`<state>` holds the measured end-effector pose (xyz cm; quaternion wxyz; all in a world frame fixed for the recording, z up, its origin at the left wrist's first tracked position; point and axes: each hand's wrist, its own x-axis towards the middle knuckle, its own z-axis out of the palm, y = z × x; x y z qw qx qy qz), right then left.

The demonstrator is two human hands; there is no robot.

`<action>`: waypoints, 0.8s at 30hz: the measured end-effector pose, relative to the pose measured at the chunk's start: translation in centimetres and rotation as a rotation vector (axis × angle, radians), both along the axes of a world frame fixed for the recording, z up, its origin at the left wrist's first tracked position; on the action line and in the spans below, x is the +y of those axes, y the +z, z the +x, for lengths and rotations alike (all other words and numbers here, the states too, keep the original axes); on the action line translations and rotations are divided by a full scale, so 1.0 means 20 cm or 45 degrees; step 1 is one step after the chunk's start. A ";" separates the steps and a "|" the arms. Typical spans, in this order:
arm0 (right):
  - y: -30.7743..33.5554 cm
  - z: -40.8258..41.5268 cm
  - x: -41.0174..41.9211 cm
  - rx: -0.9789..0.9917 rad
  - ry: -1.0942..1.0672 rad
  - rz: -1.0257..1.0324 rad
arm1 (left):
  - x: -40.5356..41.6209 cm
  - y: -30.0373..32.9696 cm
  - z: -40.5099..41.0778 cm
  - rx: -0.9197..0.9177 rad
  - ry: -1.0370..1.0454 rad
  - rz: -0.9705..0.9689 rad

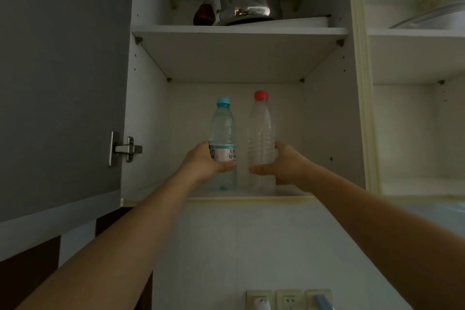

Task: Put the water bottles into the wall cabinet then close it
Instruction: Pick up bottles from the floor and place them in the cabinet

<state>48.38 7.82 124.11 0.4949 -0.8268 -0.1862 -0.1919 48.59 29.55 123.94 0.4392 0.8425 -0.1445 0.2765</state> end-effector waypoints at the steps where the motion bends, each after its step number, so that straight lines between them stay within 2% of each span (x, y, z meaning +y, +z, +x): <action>1: 0.01 0.02 0.02 -0.014 -0.002 -0.022 | 0.00 0.00 0.03 0.013 -0.002 -0.011; 6: 0.01 0.12 0.10 -0.033 -0.108 -0.099 | 0.00 0.00 0.15 0.092 -0.002 -0.079; 11: -0.01 0.12 0.12 0.003 -0.217 -0.222 | 0.00 -0.03 0.18 0.057 0.029 -0.087; 15: -0.03 0.04 0.06 0.017 -0.359 -0.333 | -0.01 -0.05 0.15 0.065 0.156 -0.046; 21: -0.14 -0.40 -0.14 -0.386 -0.705 -0.355 | -0.06 -0.07 -0.20 -0.109 0.297 -0.150; 24: -0.26 -0.70 -0.27 -0.482 -0.676 -0.348 | -0.19 -0.17 -0.49 -0.147 0.128 -0.235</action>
